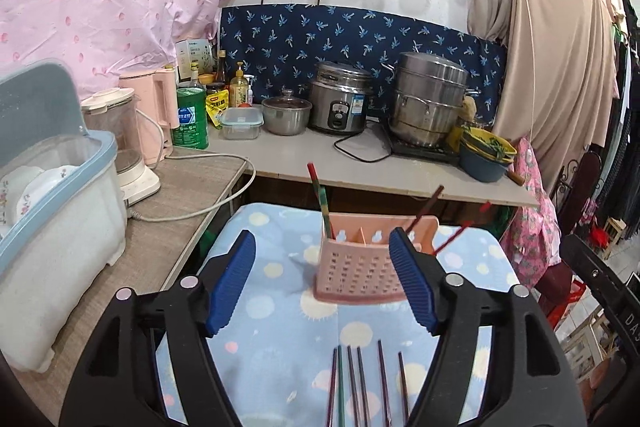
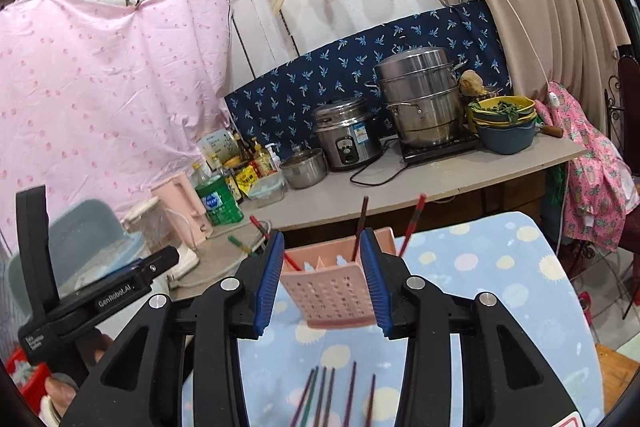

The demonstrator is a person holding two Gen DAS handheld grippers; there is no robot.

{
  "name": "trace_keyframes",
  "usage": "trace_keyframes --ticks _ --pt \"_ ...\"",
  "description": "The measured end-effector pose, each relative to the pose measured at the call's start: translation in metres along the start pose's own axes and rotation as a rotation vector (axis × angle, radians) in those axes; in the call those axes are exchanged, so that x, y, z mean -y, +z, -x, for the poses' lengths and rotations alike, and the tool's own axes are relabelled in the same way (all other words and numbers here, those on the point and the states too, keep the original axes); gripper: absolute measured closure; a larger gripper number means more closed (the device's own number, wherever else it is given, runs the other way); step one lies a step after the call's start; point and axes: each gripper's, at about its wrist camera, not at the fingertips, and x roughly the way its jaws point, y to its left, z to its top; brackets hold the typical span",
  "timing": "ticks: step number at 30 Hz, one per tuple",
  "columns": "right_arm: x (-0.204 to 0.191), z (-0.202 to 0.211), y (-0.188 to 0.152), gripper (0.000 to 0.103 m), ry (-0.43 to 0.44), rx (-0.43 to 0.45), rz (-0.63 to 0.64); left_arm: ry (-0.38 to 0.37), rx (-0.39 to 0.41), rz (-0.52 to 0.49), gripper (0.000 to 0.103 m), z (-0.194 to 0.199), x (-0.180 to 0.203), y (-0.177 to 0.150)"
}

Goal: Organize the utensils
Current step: 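Open both grippers to release the chopsticks into the basket, then move both open grippers back over the remaining chopsticks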

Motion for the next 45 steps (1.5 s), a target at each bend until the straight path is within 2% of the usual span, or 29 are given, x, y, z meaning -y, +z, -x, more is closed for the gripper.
trace_keyframes --ticks 6,10,14,21,28,45 --pt "-0.004 0.027 -0.042 0.06 -0.02 -0.065 0.049 0.017 -0.022 -0.036 0.031 0.025 -0.003 -0.039" --pt "-0.005 0.039 -0.073 0.06 -0.027 -0.115 0.069 0.037 -0.055 -0.017 0.031 0.034 -0.012 -0.068" --pt "-0.003 0.047 -0.101 0.06 -0.012 -0.178 0.036 0.057 -0.113 0.009 0.031 0.037 -0.024 -0.099" --pt "-0.011 0.052 -0.145 0.06 -0.067 -0.231 0.096 0.077 -0.199 -0.01 0.031 0.038 -0.033 -0.144" --pt "-0.014 0.042 -0.192 0.06 -0.076 -0.317 0.106 0.107 -0.245 -0.035 0.031 0.04 -0.034 -0.177" --pt "0.004 0.02 -0.245 0.06 -0.131 -0.436 0.082 0.097 -0.379 -0.053 0.031 0.025 -0.028 -0.23"
